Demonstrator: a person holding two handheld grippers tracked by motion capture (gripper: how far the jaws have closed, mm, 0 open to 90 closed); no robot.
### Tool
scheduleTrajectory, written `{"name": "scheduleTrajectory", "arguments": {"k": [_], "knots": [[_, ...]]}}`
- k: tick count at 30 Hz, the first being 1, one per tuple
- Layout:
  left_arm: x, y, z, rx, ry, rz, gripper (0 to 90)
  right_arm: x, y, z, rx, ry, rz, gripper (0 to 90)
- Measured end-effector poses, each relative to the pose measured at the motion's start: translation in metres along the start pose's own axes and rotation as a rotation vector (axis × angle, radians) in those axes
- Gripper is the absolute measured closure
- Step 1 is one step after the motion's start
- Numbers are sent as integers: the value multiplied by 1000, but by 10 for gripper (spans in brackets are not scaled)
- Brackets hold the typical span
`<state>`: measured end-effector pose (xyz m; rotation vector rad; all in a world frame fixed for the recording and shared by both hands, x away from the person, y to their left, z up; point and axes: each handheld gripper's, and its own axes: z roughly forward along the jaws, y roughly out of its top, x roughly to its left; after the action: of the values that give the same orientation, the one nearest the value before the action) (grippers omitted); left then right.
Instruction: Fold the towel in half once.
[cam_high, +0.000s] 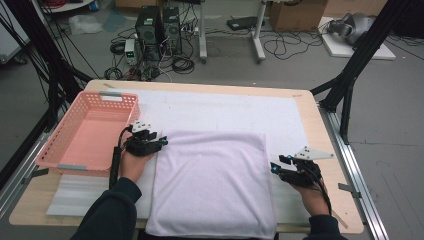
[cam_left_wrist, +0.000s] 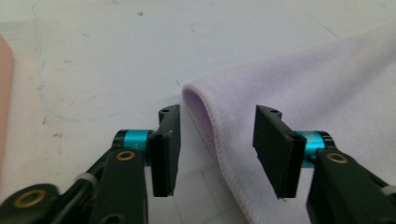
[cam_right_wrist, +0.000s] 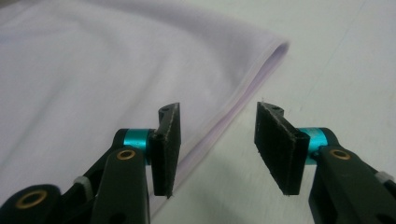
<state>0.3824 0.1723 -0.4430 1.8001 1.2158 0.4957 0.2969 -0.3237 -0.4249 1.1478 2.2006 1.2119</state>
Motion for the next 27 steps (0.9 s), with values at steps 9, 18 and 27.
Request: {"name": "scheduleTrajectory", "arguments": {"k": [9,18,27], "knots": [[12,24,33,19,-29,-70,432,-26,36,58,78,-104,71,414],[8,18,43,65,-41,-14,602,-40,48,101,136,-136,130,362],[5,20,42,38,5,-52,846,-32,50,104,166,-61,37,853]]}}
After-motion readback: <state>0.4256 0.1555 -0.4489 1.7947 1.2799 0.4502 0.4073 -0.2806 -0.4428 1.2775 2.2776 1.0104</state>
